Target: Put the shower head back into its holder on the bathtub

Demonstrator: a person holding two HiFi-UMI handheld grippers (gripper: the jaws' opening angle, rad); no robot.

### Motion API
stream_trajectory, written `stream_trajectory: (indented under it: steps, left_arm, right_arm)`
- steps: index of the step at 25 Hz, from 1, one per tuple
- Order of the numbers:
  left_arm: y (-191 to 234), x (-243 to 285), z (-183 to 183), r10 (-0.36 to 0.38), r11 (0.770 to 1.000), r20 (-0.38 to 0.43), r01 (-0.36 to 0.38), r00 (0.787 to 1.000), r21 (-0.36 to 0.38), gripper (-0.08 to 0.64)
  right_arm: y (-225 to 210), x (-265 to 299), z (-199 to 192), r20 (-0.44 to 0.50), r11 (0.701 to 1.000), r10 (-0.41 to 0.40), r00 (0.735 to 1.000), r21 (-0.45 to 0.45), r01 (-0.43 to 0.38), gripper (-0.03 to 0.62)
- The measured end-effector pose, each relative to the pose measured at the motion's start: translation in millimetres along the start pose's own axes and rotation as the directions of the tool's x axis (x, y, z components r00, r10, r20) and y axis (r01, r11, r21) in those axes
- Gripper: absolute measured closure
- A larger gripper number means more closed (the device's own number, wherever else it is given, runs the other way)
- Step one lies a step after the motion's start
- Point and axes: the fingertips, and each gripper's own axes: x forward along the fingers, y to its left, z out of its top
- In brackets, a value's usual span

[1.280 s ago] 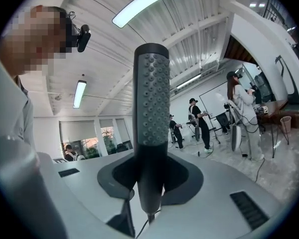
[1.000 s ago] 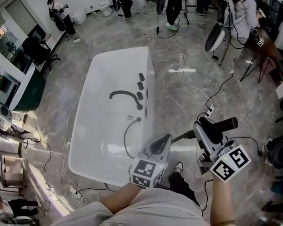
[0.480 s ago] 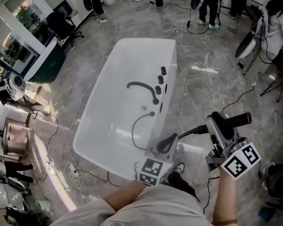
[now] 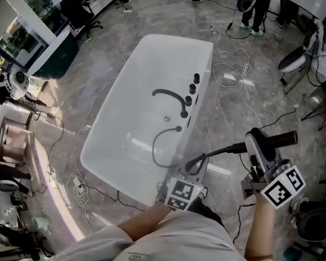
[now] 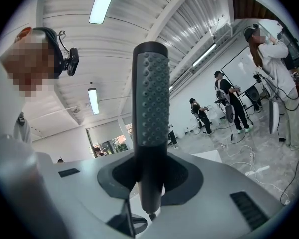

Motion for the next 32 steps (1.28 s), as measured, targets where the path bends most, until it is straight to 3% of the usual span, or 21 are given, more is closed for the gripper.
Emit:
stream_trajectory:
  steps: [4,8,17,27,32]
  left_arm:
    - [4.6,9.1,-14.5,0.009,1.0,-0.02,-0.008,1.0,0.022,0.551]
    - [5.9,18.6,-31.3,0.016,0.999,-0.047,-0.014,0.999,0.047,0.478]
    - [24.4,36.9,-100.9,0.057,0.99,-0.163,-0.035,0.985,0.136,0.451]
    - [57.6,52.7,-171.7,0.132,0.972,-0.3,-0.065,0.945,0.225,0.451]
    - [70.9,52.9,-213.4,0.149,0.971,-0.389,-0.06,0.909,0.233,0.451]
  right_arm:
    - [-3.6,7.3,2.7,-0.006,1.0,0.004,1.0,0.015,-0.004,0.483]
    - [-3.6,9.3,5.5,-0.018,1.0,0.007,1.0,0.018,-0.007,0.483]
    - [2.7,11.1,12.3,-0.014,1.0,0.014,1.0,0.023,-0.013,0.483]
    - [-2.2,-3.0,31.7,0.011,1.0,0.006,1.0,0.022,-0.007,0.483]
    - [-5.6,-11.5,41.7,0.031,1.0,-0.004,1.0,0.021,0.003,0.483]
